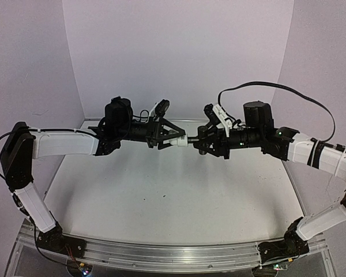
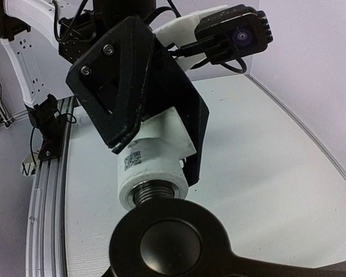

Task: Install the water faucets

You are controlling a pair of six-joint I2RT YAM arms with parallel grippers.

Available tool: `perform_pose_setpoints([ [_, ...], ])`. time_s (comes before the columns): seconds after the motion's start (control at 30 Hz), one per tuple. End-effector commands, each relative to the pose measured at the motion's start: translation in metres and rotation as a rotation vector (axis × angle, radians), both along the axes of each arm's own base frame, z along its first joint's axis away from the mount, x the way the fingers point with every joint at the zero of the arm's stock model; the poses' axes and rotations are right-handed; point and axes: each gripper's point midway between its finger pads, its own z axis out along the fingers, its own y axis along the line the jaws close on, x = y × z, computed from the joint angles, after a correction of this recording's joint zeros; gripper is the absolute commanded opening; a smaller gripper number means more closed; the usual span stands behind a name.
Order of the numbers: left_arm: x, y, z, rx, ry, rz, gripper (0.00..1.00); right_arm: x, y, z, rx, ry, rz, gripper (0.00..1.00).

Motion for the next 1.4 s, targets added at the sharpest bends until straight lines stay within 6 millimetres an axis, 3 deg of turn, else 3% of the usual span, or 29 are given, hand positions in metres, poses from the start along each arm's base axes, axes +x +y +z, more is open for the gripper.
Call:
perform_pose_setpoints([
  [0.0, -0.007, -0.004, 0.030, -0.084, -0.110, -0.047, 0.58, -0.002, 0.002, 0.055, 0.119, -0.156, 0.007, 0.00],
  [0.3, -0.004, -0.008, 0.028, -0.090, -0.160, -0.054, 0.35, -0.001, 0.004, 0.057, 0.129, -0.128, 0.009, 0.00],
  [0.4, -0.004, -0.006, 0.035, -0.113, -0.267, -0.039, 0.27, -0.001, 0.005, 0.057, 0.139, -0.088, 0.006, 0.00],
  [0.5, -0.006, 0.000, 0.047, -0.139, -0.439, -0.003, 0.26, -0.003, 0.007, 0.059, 0.157, -0.019, 0.005, 0.00],
  [0.73, -0.026, 0.025, 0.074, -0.209, -1.079, 0.067, 0.22, -0.016, 0.013, 0.081, 0.239, 0.180, 0.059, 0.00],
  [0.87, -0.040, 0.037, 0.087, -0.266, -1.535, 0.083, 0.13, -0.022, 0.016, 0.100, 0.286, 0.261, 0.089, 0.00],
  [1.03, -0.039, 0.035, 0.099, -0.271, -2.032, 0.034, 0.01, -0.026, 0.019, 0.115, 0.319, 0.338, 0.116, 0.00],
  [1.27, -0.042, 0.030, 0.126, -0.288, -2.705, -0.004, 0.00, -0.018, 0.021, 0.120, 0.343, 0.410, 0.073, 0.00],
  [1.37, -0.049, 0.034, 0.137, -0.305, -2.839, 0.014, 0.00, -0.018, 0.023, 0.132, 0.356, 0.405, 0.088, 0.00],
])
